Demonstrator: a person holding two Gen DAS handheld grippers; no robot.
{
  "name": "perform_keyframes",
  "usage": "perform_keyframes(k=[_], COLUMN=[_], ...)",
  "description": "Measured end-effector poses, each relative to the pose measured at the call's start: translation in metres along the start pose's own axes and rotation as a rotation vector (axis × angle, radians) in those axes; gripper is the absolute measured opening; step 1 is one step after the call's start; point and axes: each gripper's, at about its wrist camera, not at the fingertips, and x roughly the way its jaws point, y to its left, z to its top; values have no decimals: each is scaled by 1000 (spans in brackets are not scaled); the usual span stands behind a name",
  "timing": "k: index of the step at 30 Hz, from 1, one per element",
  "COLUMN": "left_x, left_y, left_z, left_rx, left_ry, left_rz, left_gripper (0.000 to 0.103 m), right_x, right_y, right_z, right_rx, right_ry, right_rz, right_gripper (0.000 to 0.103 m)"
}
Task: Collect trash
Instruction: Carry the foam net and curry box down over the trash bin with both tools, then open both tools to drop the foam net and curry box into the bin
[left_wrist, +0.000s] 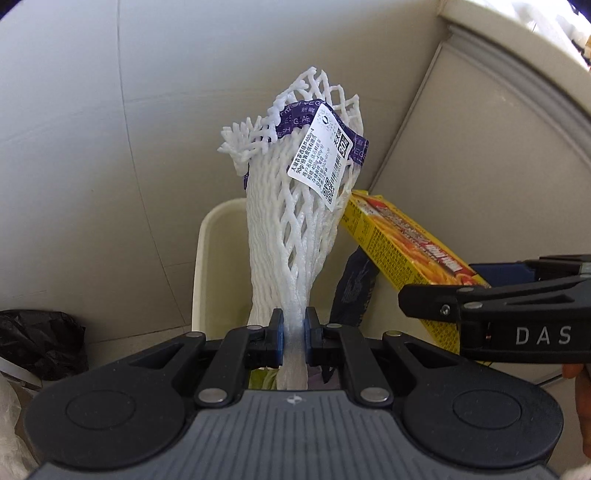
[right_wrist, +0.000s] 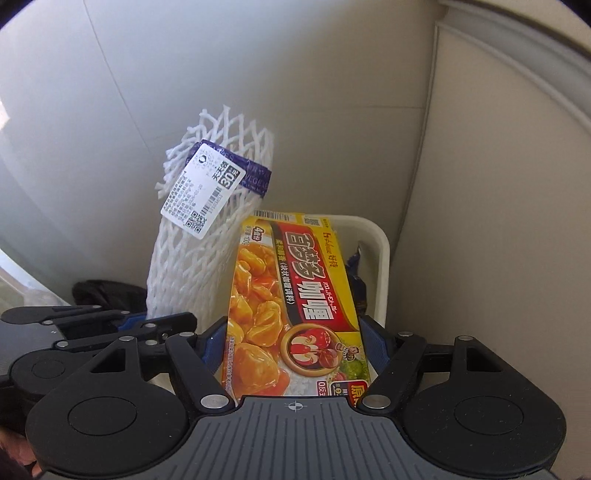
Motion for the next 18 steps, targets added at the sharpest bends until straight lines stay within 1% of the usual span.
perform_keyframes(k=[4, 8, 9, 10, 15, 18], left_x=[14, 29, 33, 35, 46, 51], left_y=[1, -5, -6, -6, -10, -9], left_z=[5, 18, 21, 23, 38, 34], left_rx=[8, 25, 28, 31, 46, 53], left_ry=[7, 18, 23, 26, 45, 54], left_rz=[0, 15, 18, 21, 31, 35], left_gripper=[9, 10, 10, 10, 10, 10], right_x=[-5, -15, -12, -11, -20, -15], right_y=[3, 9, 6, 13, 8, 8], right_z=[3, 5, 7, 4, -2, 6], right_rx=[7, 5, 7, 10, 24, 27], right_ry=[1, 2, 4, 6, 21, 28], right_rz=[-3, -10, -12, -14, -16, -16], right_gripper=[74, 74, 74, 74, 74, 74])
